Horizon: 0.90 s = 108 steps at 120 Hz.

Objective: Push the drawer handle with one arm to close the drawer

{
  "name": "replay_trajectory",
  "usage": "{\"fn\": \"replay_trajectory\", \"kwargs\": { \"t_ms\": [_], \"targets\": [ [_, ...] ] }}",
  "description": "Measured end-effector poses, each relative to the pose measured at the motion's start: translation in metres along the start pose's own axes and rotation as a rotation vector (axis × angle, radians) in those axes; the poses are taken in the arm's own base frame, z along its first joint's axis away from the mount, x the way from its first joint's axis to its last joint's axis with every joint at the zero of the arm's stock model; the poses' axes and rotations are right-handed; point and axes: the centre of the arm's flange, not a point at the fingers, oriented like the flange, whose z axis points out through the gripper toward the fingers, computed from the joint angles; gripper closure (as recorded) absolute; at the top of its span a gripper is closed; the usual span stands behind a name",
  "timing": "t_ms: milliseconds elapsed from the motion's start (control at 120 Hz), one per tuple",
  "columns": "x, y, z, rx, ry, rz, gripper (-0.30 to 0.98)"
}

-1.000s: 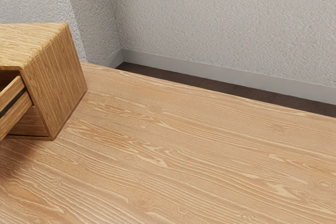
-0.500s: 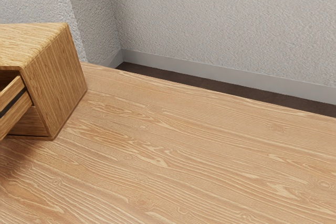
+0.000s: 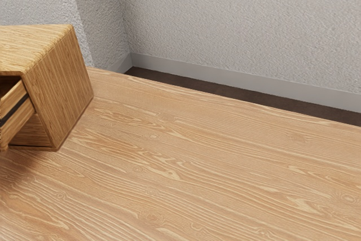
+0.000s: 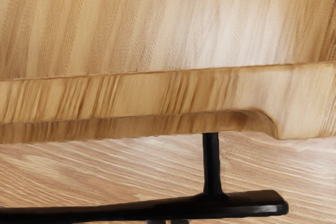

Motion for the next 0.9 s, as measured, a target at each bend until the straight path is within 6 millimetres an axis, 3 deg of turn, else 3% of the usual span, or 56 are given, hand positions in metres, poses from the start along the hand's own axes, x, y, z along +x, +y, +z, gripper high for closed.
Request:
{"fn": "replay_trajectory", "kwargs": {
  "t_ms": [250,642,900],
  "targets": [
    [0.02,0.018,0.004,0.004,-0.007,0.014,0.79],
    [0.053,0.004,0.009,-0.012,-0.012,-0.015,0.79],
    [0.074,0.01,0.003,-0.009,0.001,-0.007,0.79]
  ]
}}
